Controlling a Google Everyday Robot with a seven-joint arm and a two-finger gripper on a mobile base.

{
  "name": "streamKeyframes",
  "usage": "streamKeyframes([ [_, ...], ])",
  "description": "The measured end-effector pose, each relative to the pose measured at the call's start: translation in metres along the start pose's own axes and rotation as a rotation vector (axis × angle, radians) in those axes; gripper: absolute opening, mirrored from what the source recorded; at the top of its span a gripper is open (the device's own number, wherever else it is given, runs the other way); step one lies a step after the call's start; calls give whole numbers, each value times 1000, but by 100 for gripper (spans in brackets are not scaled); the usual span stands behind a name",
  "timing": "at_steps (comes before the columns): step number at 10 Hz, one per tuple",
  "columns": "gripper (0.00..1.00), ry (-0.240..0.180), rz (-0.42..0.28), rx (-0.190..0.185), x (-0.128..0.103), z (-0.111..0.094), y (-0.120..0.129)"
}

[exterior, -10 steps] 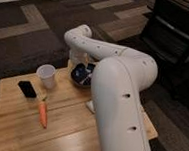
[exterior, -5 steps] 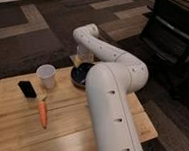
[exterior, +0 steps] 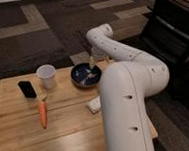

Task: Drag the ceramic bowl in a circle

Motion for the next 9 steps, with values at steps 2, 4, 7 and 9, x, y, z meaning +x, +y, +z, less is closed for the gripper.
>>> streamKeyframes([
  [2,65,30,91,11,42,-21,4],
  [4,65,45,141,19,74,-47,20],
  [7,65,16,56,-38,80,-82,83],
  [9,65,-18,-53,-86,71,-100,123],
])
